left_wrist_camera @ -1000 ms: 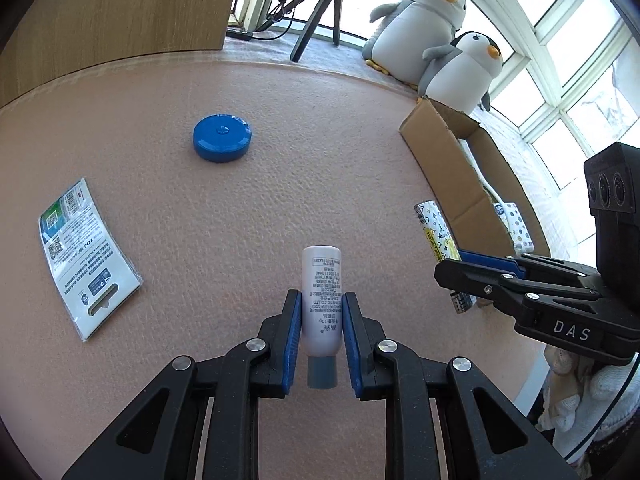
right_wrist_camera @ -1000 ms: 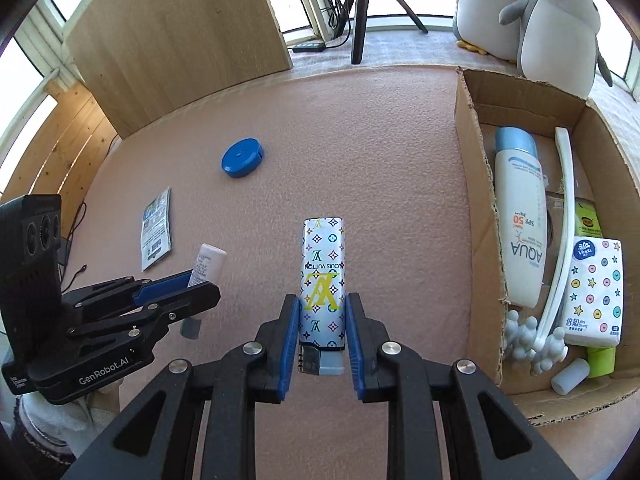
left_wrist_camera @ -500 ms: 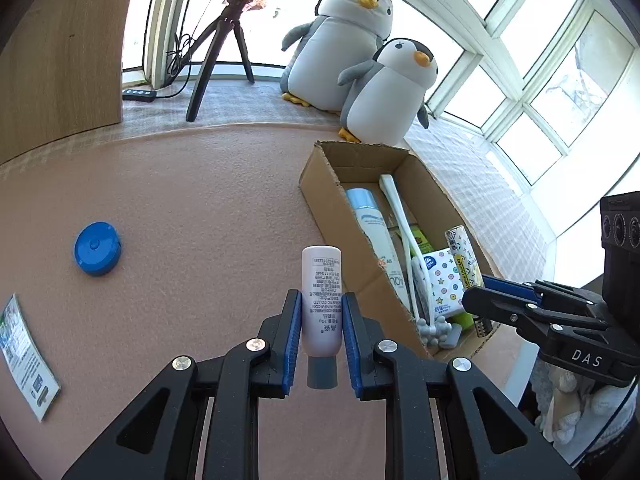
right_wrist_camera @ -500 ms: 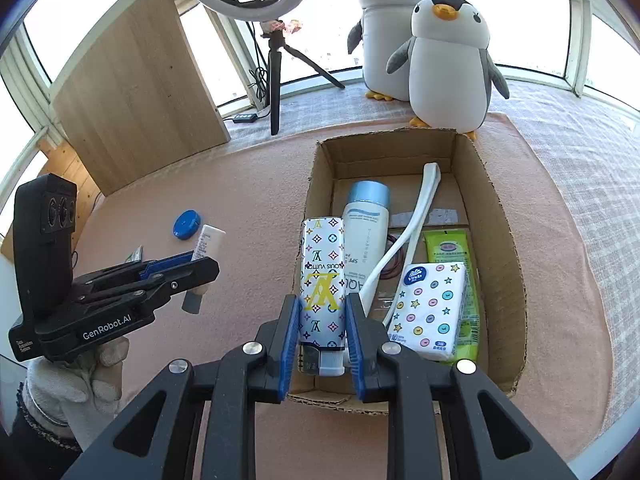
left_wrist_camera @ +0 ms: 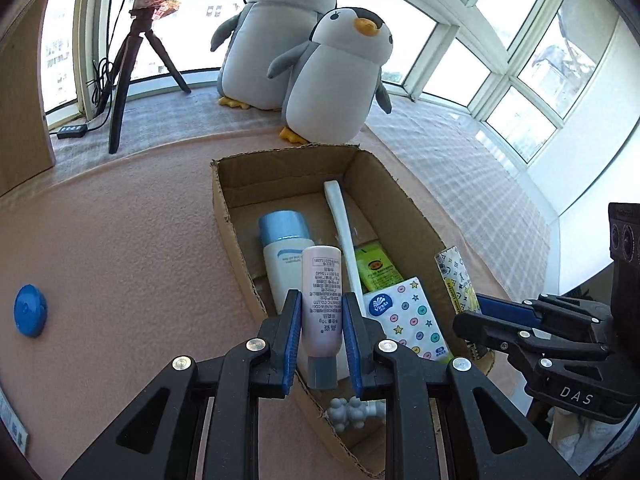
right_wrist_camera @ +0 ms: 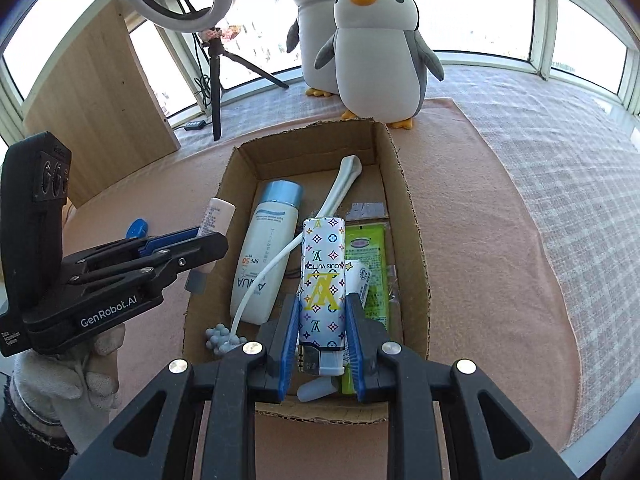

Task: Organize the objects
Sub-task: 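Carry the lip balm and pink bottle over the box with both tools, then open both tools to drop the lip balm and bottle into the box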

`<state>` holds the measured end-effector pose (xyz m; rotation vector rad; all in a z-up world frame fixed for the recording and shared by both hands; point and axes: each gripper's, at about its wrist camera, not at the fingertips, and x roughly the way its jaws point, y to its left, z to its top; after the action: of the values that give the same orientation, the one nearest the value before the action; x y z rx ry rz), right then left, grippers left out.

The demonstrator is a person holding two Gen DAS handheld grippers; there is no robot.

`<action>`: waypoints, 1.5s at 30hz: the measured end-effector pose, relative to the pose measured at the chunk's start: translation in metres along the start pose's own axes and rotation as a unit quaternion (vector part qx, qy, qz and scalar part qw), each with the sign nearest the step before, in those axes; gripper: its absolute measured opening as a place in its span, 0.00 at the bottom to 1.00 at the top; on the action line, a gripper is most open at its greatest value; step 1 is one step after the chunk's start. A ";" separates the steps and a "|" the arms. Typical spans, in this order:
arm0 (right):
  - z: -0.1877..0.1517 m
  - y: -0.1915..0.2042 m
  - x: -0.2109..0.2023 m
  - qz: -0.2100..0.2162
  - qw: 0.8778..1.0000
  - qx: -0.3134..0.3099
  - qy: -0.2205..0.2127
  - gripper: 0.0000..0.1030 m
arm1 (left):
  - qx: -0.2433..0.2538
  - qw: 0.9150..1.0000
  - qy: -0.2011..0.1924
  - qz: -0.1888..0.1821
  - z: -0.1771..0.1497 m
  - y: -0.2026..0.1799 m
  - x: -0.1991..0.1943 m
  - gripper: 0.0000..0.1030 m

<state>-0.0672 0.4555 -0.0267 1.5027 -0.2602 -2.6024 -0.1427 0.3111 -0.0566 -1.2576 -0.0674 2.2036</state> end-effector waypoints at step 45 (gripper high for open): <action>-0.007 0.075 0.004 0.034 0.999 0.000 -0.002 0.51 | -0.013 0.998 -0.040 0.040 -0.024 0.058 -0.073 0.36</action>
<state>-0.0612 0.3809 -0.0178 1.4615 -0.3050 -2.5529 -0.1228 0.2198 -0.0326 -1.2053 -0.0796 2.3289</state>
